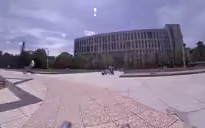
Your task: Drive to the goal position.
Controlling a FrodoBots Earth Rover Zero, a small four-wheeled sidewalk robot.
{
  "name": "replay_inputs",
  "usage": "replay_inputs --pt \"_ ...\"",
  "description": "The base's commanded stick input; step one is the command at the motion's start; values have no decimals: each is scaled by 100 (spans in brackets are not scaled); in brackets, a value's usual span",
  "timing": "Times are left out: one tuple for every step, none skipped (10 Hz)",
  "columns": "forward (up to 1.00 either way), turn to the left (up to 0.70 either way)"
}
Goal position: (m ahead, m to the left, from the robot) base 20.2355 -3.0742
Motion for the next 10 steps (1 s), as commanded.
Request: replay_inputs --pt "70 2" --pt "70 3" --pt "70 2" --pt "70 3" --pt "70 3" --pt "70 2" --pt "70 3" --pt "70 2" --pt "70 3" --pt "70 3"
